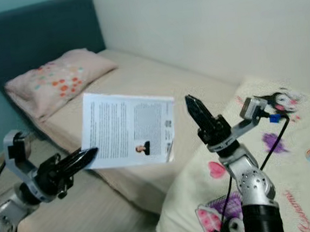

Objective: Clean up the room

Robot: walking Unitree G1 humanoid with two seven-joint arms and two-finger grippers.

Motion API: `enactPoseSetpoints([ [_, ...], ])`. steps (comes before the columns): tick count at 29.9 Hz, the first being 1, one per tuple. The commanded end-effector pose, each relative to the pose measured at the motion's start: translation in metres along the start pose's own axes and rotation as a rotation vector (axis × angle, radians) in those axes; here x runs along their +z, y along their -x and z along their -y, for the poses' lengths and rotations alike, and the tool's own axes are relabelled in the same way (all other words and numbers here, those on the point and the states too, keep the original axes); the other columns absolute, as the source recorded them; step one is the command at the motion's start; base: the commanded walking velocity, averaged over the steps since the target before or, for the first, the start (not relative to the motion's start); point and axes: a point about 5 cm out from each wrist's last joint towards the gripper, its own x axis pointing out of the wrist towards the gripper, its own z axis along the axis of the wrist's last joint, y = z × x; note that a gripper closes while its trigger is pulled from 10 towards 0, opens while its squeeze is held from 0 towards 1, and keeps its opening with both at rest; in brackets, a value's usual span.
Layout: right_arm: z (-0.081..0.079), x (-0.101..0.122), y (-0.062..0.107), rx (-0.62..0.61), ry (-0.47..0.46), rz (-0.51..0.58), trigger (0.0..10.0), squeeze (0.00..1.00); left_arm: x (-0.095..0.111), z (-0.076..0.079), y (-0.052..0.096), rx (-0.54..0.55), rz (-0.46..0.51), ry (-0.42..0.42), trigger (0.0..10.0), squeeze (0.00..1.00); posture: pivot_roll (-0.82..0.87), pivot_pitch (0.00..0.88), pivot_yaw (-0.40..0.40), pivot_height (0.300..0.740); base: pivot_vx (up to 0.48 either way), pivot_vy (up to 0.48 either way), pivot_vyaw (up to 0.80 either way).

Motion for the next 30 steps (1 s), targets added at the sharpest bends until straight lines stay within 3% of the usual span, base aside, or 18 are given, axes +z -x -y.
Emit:
enactPoseSetpoints([
  [1,-0.006,-0.001,-0.003,0.032,-0.013,-0.013,10.0,0.00,0.007,0.006,-0.003,-0.057,0.004,-0.009,10.0,0.00,-0.07,0.022,-0.053,0.736,0.000,0.000,0.77],
  [2,-0.008,-0.007,-0.003,0.039,-0.009,-0.077,10.0,0.00,0.010,0.009,-0.003,-0.077,0.000,-0.010,10.0,0.00,-0.07,0.022,-0.054,0.736,0.000,0.000,0.77],
  [6,-0.012,-0.016,-0.002,0.055,-0.009,-0.157,10.0,0.00,0.016,0.015,-0.005,-0.116,-0.010,-0.016,10.0,0.00,-0.07,0.023,-0.057,0.736,0.000,0.000,0.78],
  [13,-0.009,-0.007,0.000,0.024,-0.005,-0.111,10.0,0.00,0.023,0.024,-0.004,-0.178,-0.038,-0.031,10.0,0.00,-0.06,0.020,-0.056,0.736,0.000,0.000,0.72],
  [17,-0.010,-0.008,0.000,0.013,-0.001,-0.140,10.0,0.00,0.024,0.026,-0.004,-0.198,-0.053,-0.026,10.0,0.00,-0.06,0.017,-0.056,0.736,0.000,0.000,0.00],
  [18,-0.014,-0.011,0.001,0.037,-0.017,-0.185,6.6,0.00,0.023,0.027,-0.005,-0.204,-0.062,-0.024,10.0,0.00,-0.06,0.016,-0.055,0.736,0.000,0.000,0.00],
  [19,-0.017,-0.012,0.001,0.057,-0.018,-0.209,6.6,0.00,0.023,0.027,-0.005,-0.205,-0.065,-0.023,10.0,0.00,-0.06,0.016,-0.055,0.736,0.000,0.000,0.00],
  [20,-0.019,-0.013,0.001,0.070,-0.018,-0.223,0.0,0.00,0.023,0.027,-0.006,-0.206,-0.066,-0.022,10.0,0.00,-0.06,0.016,-0.055,0.736,0.000,0.000,0.00],
  [30,-0.029,-0.009,0.009,0.135,-0.042,-0.293,0.0,0.00,0.020,0.021,-0.011,-0.195,-0.069,-0.016,10.0,0.00,-0.08,0.013,-0.058,0.736,0.000,0.000,0.00],
])
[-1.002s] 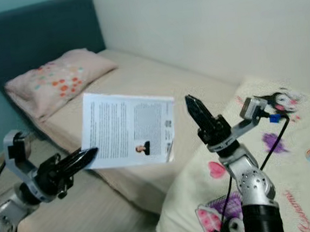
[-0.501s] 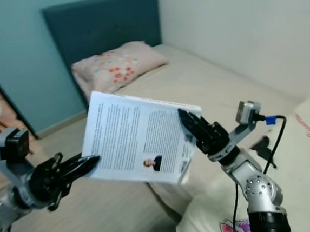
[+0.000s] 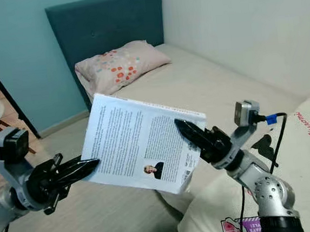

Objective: Clean up the room

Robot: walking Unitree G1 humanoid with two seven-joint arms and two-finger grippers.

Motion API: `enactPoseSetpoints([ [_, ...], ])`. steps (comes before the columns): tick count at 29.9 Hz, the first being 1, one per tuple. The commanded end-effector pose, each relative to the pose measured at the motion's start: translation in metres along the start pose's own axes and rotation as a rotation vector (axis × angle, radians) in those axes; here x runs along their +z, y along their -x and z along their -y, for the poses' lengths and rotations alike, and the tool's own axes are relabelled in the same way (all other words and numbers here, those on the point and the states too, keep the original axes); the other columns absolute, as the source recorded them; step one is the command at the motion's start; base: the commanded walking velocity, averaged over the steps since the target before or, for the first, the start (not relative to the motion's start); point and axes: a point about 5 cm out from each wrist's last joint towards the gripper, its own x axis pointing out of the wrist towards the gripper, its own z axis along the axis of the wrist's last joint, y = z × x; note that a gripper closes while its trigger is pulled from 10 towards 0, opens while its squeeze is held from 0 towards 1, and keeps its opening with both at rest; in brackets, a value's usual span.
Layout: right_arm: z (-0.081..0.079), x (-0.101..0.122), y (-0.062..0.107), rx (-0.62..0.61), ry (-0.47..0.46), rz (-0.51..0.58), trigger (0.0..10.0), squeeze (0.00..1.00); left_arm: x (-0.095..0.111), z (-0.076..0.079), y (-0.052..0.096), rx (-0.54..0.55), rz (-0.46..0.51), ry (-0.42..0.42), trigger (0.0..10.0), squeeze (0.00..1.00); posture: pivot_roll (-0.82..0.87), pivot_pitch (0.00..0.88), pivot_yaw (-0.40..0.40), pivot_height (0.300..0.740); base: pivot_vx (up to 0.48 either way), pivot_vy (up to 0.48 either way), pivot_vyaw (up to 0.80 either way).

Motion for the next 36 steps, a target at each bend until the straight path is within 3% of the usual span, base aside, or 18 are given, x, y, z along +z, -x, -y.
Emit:
enactPoseSetpoints([
  [1,-0.003,-0.004,-0.002,0.019,-0.015,-0.022,0.0,0.00,0.001,0.000,-0.004,-0.027,0.004,-0.009,10.0,0.00,-0.08,0.013,-0.058,0.736,0.000,0.000,0.00],
  [7,-0.011,-0.016,0.003,0.059,-0.054,-0.140,0.0,0.00,-0.001,-0.004,-0.004,-0.021,-0.005,0.003,10.0,0.00,-0.08,0.018,-0.059,0.736,0.000,0.000,0.00],
  [8,-0.013,-0.029,0.008,0.065,-0.070,-0.267,0.0,0.00,0.000,-0.006,-0.003,-0.034,-0.028,0.007,10.0,0.00,-0.08,0.019,-0.060,0.736,0.000,0.000,0.00],
  [10,-0.013,-0.034,0.011,0.064,-0.077,-0.327,0.0,0.00,0.000,-0.006,-0.002,-0.044,-0.049,0.010,10.0,0.00,-0.08,0.019,-0.060,0.736,0.000,0.000,0.00],
  [15,-0.011,-0.034,0.014,0.054,-0.071,-0.366,0.0,0.00,0.000,-0.008,-0.002,-0.045,-0.065,0.017,10.0,0.00,-0.08,0.020,-0.059,0.736,0.000,0.000,0.00],
  [16,-0.008,-0.033,0.015,0.039,-0.060,-0.367,0.0,0.00,0.000,-0.014,-0.004,-0.009,-0.058,0.015,10.0,0.67,-0.08,0.021,-0.058,0.736,0.000,0.000,0.00],
  [17,-0.005,-0.032,0.014,0.023,-0.047,-0.357,0.0,0.00,0.000,-0.020,-0.006,0.033,-0.037,0.029,10.0,1.00,-0.08,0.021,-0.056,0.736,0.000,0.000,0.00],
  [22,0.004,-0.028,0.009,-0.047,0.005,-0.276,0.0,0.00,-0.002,-0.036,-0.011,0.162,0.035,0.029,10.0,1.00,-0.08,0.023,-0.055,0.736,0.000,0.000,0.00],
  [24,0.012,-0.025,0.006,-0.114,0.028,-0.199,0.0,0.00,-0.005,-0.048,-0.008,0.279,0.104,0.030,10.0,1.00,-0.08,0.025,-0.054,0.736,0.000,0.000,0.00],
  [27,0.015,-0.025,0.006,-0.146,0.039,-0.174,0.0,0.00,-0.008,-0.053,-0.006,0.335,0.129,0.039,10.0,1.00,-0.08,0.025,-0.054,0.736,0.000,0.000,0.00],
  [31,0.044,-0.024,0.013,-0.396,0.092,-0.086,0.0,0.00,-0.036,-0.085,0.025,0.703,0.182,0.137,10.0,1.00,-0.07,0.025,-0.055,0.736,0.000,0.000,0.00],
  [32,0.044,-0.024,0.013,-0.396,0.092,-0.086,0.0,0.00,-0.036,-0.085,0.025,0.703,0.182,0.137,10.0,1.00,-0.07,0.025,-0.055,0.736,0.000,0.000,0.00],
  [34,0.071,-0.034,0.033,-0.681,0.120,-0.120,0.0,0.00,-0.063,-0.100,0.061,1.044,0.169,0.197,10.0,1.00,-0.07,0.024,-0.058,0.736,0.000,0.000,0.00],
  [36,0.071,-0.034,0.033,-0.681,0.120,-0.120,0.0,0.00,-0.063,-0.100,0.061,1.044,0.169,0.197,10.0,1.00,-0.07,0.024,-0.058,0.736,0.000,0.000,0.00],
])
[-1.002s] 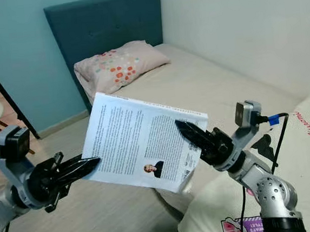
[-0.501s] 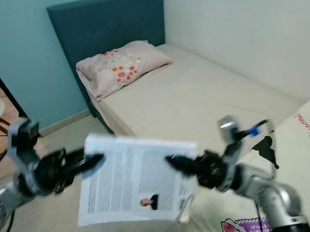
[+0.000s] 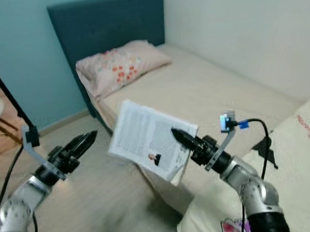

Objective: Clean up the room

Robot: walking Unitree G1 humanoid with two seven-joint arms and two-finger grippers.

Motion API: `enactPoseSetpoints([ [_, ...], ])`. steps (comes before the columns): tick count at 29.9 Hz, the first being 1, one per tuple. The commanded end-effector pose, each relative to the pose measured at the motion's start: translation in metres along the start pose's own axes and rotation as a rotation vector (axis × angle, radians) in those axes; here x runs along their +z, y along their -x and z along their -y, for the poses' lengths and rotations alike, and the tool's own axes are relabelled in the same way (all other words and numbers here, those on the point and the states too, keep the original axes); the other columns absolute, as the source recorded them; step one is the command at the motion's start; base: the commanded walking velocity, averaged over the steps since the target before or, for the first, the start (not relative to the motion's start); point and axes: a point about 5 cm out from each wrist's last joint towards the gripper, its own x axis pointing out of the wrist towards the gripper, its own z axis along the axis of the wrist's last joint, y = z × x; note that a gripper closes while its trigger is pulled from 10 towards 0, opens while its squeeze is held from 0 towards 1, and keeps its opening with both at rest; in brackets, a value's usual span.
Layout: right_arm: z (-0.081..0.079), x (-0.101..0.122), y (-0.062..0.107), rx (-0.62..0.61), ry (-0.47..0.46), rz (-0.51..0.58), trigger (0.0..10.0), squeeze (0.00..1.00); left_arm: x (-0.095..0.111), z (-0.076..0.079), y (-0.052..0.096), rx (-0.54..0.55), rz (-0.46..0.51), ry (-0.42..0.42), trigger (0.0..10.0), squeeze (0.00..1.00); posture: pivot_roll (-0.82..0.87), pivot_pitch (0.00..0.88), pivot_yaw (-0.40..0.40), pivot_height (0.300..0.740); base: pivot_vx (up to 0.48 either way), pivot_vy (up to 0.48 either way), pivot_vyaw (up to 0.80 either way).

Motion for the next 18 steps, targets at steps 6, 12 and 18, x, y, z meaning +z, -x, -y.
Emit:
enactPoseSetpoints([
  [6,0.035,-0.046,0.020,-0.303,0.126,-0.195,0.0,0.00,-0.061,-0.056,0.043,0.482,-0.207,-0.087,10.0,0.00,-0.06,0.022,-0.062,0.736,0.000,0.000,0.38],
  [12,0.046,-0.084,0.037,-0.402,0.204,-0.368,0.0,0.00,-0.107,-0.060,0.067,0.569,-0.367,-0.103,10.0,0.00,-0.05,0.015,-0.058,0.736,0.000,0.000,0.76],
  [18,0.056,-0.142,0.076,-0.574,0.160,-0.571,0.0,0.00,-0.171,-0.060,0.120,0.732,-0.649,-0.102,10.0,0.00,-0.04,0.000,-0.046,0.736,0.061,0.000,0.76],
])
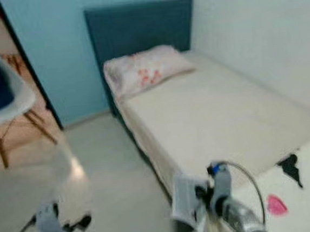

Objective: Clean up the room

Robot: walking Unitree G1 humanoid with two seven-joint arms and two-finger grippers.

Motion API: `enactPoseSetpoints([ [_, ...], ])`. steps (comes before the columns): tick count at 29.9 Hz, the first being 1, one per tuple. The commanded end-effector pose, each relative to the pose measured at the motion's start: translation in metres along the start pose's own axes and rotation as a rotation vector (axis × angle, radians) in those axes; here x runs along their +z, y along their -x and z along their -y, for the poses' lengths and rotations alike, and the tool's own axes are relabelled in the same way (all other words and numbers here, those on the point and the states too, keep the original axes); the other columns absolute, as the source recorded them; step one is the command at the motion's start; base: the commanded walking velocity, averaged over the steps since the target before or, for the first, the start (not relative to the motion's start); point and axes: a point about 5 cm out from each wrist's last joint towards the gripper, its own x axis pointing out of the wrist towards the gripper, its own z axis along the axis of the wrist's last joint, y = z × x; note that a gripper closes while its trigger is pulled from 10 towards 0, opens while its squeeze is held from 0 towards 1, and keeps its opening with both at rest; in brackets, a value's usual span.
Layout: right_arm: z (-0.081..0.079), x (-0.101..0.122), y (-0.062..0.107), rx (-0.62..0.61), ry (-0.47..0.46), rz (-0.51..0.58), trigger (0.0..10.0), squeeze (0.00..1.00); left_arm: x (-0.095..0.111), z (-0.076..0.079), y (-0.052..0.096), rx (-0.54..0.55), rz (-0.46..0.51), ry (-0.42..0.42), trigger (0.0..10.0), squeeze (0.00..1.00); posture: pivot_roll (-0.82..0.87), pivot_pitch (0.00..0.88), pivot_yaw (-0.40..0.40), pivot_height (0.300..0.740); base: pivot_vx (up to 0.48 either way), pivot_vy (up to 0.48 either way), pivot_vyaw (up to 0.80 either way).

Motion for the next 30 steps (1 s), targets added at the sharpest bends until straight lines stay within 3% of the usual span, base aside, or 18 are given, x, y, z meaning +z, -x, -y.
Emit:
enactPoseSetpoints([
  [1,0.015,-0.043,0.012,-0.137,0.007,-0.154,0.0,0.00,-0.042,-0.005,0.007,0.065,-0.150,-0.066,10.0,0.00,-0.04,0.000,-0.045,0.736,0.285,0.000,0.76],
  [4,0.019,-0.055,0.016,-0.183,0.014,-0.204,0.0,0.00,-0.048,-0.005,0.009,0.070,-0.172,-0.090,10.0,0.00,-0.04,0.000,-0.045,0.736,0.298,0.000,0.75],
  [5,0.024,-0.069,0.023,-0.232,0.007,-0.251,1.8,0.00,-0.051,-0.002,0.009,0.060,-0.175,-0.103,10.0,0.00,-0.03,0.000,-0.051,0.736,0.304,0.000,0.59],
  [6,0.024,-0.069,0.023,-0.232,0.007,-0.251,1.8,0.00,-0.051,-0.002,0.009,0.060,-0.175,-0.103,10.0,0.00,-0.03,0.000,-0.051,0.736,0.304,0.000,0.59],
  [7,0.029,-0.083,0.032,-0.282,0.017,-0.300,10.0,0.00,-0.051,0.001,0.008,0.046,-0.165,-0.109,10.0,0.00,0.00,0.000,-0.072,0.736,0.307,0.000,0.00],
  [10,0.034,-0.103,0.044,-0.316,0.035,-0.370,10.0,0.00,-0.050,0.004,0.007,0.034,-0.153,-0.126,10.0,0.00,0.00,0.000,-0.069,0.736,0.315,0.000,0.00],
  [15,0.041,-0.112,0.053,-0.366,0.007,-0.385,10.0,0.00,-0.053,-0.004,0.009,0.043,-0.171,-0.162,10.0,0.00,-0.02,0.000,-0.052,0.736,0.316,0.000,0.00],
  [25,0.039,-0.104,0.046,-0.373,0.033,-0.355,10.0,0.00,-0.050,-0.002,0.008,0.034,-0.166,-0.176,10.0,0.00,-0.03,0.000,-0.052,0.736,0.313,0.000,0.00],
  [30,0.034,-0.084,0.033,-0.363,0.046,-0.273,10.0,0.00,-0.051,0.001,0.007,0.018,-0.169,-0.179,10.0,0.00,-0.05,0.000,-0.039,0.736,0.313,0.000,0.00],
])
